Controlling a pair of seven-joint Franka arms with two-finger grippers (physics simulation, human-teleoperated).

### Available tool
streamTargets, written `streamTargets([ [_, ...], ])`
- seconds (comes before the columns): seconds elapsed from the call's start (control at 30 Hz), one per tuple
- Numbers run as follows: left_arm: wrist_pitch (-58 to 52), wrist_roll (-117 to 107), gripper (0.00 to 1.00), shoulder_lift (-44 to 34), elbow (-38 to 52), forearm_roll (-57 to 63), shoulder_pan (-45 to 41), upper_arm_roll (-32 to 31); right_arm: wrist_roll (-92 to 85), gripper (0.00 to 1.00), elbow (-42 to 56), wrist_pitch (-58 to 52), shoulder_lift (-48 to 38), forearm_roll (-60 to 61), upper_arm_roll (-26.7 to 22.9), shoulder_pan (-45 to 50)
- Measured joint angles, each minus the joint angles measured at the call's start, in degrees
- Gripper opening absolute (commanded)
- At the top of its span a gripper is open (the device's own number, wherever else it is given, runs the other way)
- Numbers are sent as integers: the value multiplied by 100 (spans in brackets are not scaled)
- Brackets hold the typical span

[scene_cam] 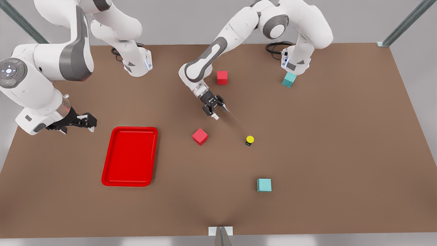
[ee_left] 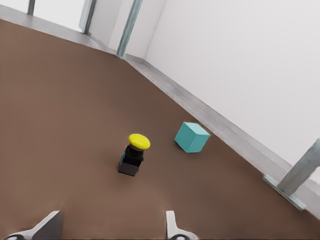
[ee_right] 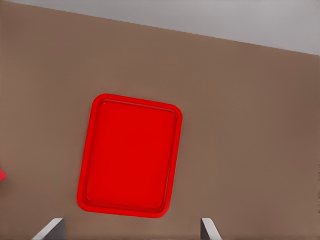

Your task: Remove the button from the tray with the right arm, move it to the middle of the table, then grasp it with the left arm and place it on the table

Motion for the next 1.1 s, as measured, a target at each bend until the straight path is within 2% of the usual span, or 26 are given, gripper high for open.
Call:
streamTargets([
  [0.03,-64,358,99,-402,430,-588,150,66,0,100,-4,0,0,0,0,2],
  [0.07,-123,799,99,-890,720,-1317,662,129,0,100,-7,0,0,-1,0,4],
  [0.13,-356,1954,100,-1624,1062,-3021,2744,173,1,100,-9,-1,6,2,0,6],
  [0.2,-721,3298,100,-1862,1473,-4147,4687,215,2,100,-9,-1,8,4,0,6],
  [0.27,-1047,4555,100,-2377,1565,-4682,5338,259,2,100,-10,-1,9,5,0,5],
  [0.33,-1270,5694,100,-3353,1086,-4766,5869,-30,2,100,-23,-6,5,7,0,10],
  [0.4,-1269,6717,100,-4060,199,-4727,6029,-165,0,100,-29,-17,4,16,0,3],
  [0.5,-1018,8055,100,-4284,-523,-4693,6060,-224,2,100,-28,-28,30,58,0,64],
  [0.8,-768,11219,100,-4376,-620,-4678,6042,-283,29,100,-34,-50,47,419,-6,-33],
  [1.1,-742,13261,100,-4382,-620,-4683,6067,-283,41,100,-23,-111,149,436,-3,24],
])
